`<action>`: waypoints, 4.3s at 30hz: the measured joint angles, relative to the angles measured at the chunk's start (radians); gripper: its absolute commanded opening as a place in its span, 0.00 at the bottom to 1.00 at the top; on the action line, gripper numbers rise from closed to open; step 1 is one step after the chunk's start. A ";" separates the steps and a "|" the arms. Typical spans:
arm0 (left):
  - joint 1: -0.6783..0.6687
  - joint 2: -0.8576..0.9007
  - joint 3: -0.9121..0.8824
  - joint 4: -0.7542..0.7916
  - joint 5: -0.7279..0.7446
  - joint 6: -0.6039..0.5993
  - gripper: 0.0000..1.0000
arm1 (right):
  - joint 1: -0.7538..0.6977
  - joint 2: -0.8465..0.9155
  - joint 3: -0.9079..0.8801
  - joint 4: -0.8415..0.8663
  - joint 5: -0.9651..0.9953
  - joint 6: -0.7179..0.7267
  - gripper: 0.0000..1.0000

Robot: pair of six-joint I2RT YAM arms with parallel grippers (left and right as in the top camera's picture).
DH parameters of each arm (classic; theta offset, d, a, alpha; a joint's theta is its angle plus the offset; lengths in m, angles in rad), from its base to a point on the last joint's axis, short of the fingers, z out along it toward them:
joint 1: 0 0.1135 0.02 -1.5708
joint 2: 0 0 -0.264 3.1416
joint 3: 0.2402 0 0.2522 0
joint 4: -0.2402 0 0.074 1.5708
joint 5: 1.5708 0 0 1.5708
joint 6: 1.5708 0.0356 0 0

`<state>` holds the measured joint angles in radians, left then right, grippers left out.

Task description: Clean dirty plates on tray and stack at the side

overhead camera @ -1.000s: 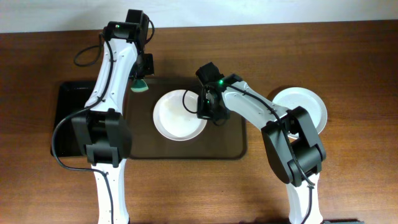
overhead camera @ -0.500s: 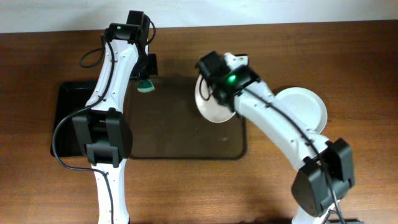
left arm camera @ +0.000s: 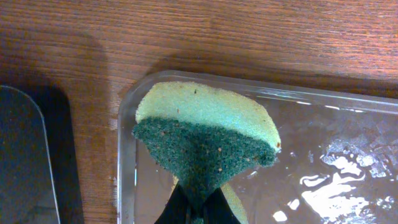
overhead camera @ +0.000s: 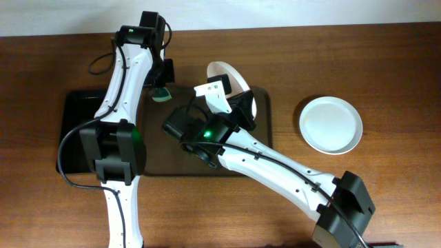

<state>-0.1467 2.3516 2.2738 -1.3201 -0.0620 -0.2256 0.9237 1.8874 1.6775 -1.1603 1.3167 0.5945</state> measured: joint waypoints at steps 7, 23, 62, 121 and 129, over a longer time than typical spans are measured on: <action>0.013 0.000 0.000 0.000 0.000 0.000 0.01 | 0.000 0.000 0.000 -0.009 0.038 0.005 0.04; 0.025 0.000 0.000 0.000 0.000 0.000 0.01 | -0.024 0.000 0.000 -0.057 -0.136 0.084 0.04; 0.290 -0.196 -0.040 -0.314 -0.077 0.024 0.01 | -1.087 -0.167 -0.154 0.031 -1.238 -0.053 0.04; 0.294 -0.469 -0.141 0.003 -0.039 0.031 0.99 | -1.238 -0.605 -0.298 0.143 -1.398 -0.327 0.98; 0.294 -0.476 -0.140 0.000 -0.039 0.031 0.99 | -1.238 -1.006 -0.238 -0.032 -1.416 -0.462 0.98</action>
<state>0.1471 1.8755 2.1338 -1.3201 -0.1005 -0.1951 -0.3145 0.8818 1.4399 -1.1923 -0.0990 0.1329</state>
